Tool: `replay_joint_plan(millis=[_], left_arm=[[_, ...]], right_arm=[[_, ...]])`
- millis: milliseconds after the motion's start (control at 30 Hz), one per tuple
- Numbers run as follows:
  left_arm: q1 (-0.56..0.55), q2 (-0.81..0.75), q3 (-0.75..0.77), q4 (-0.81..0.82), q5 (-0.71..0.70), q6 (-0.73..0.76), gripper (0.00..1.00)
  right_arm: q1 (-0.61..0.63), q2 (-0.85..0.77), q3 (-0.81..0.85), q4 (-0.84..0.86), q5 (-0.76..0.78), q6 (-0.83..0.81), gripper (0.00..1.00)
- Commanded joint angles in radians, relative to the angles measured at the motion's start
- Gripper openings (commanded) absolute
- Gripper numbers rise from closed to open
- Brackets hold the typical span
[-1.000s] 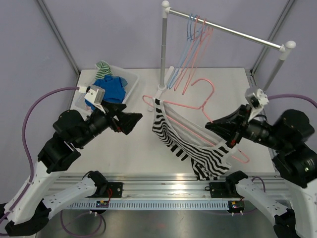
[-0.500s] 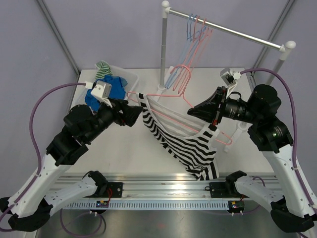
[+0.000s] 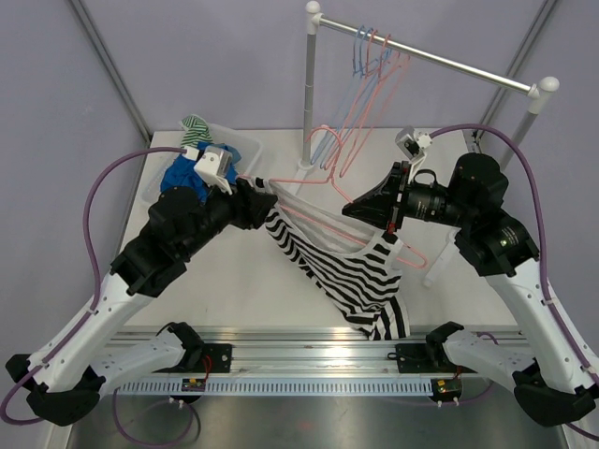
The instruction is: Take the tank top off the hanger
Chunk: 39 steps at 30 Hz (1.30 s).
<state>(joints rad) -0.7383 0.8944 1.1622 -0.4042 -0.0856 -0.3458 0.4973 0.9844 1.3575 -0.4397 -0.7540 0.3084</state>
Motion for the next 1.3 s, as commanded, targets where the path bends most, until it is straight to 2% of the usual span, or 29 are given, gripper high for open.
replay_joint_plan(millis=[0, 33, 67, 133, 167, 267, 300, 467, 500, 533, 633, 867, 1100, 1267], left_arm=[[-0.004, -0.002, 0.007, 0.077, 0.001, -0.004, 0.56], [-0.004, -0.003, 0.007, 0.074, 0.001, -0.005, 0.62], [-0.004, -0.005, 0.004, 0.073, -0.003, -0.009, 0.65], [-0.004, -0.003, -0.007, 0.08, -0.016, -0.005, 0.65], [-0.004, 0.0, -0.007, 0.079, -0.038, -0.005, 0.58], [-0.004, 0.021, 0.005, 0.05, -0.081, -0.004, 0.51], [-0.004, 0.023, 0.007, 0.044, -0.088, -0.002, 0.42], [-0.004, 0.014, -0.01, 0.056, -0.12, 0.002, 0.19], [-0.004, 0.015, -0.009, 0.051, -0.132, 0.001, 0.13], [-0.004, 0.021, -0.006, 0.045, -0.147, -0.002, 0.0], [-0.004, 0.025, 0.01, 0.015, -0.219, -0.01, 0.0], [0.005, 0.009, 0.036, -0.148, -0.546, -0.108, 0.0], [0.08, -0.029, 0.017, -0.179, -0.553, -0.17, 0.0], [0.134, -0.038, 0.005, -0.185, -0.501, -0.185, 0.0]], right_arm=[[0.026, 0.014, 0.052, 0.006, 0.048, -0.052, 0.0], [0.027, 0.017, 0.055, 0.007, 0.059, -0.054, 0.0], [0.029, 0.02, 0.055, 0.007, 0.076, -0.051, 0.0], [0.027, 0.02, 0.057, 0.021, 0.07, -0.046, 0.0], [0.029, 0.02, 0.055, 0.028, 0.052, -0.035, 0.0], [0.029, 0.013, 0.054, 0.038, 0.048, -0.035, 0.0], [0.029, 0.013, 0.055, 0.032, 0.057, -0.043, 0.0], [0.029, 0.005, 0.051, 0.012, 0.081, -0.054, 0.0], [0.03, 0.005, 0.048, 0.013, 0.078, -0.052, 0.0], [0.029, 0.0, 0.042, 0.016, 0.074, -0.052, 0.0], [0.029, -0.004, 0.026, -0.013, 0.094, -0.08, 0.0], [0.029, -0.12, -0.101, -0.063, 0.128, -0.181, 0.0], [0.029, -0.248, -0.17, -0.108, 0.093, -0.278, 0.0], [0.029, -0.297, -0.195, -0.087, 0.016, -0.336, 0.0]])
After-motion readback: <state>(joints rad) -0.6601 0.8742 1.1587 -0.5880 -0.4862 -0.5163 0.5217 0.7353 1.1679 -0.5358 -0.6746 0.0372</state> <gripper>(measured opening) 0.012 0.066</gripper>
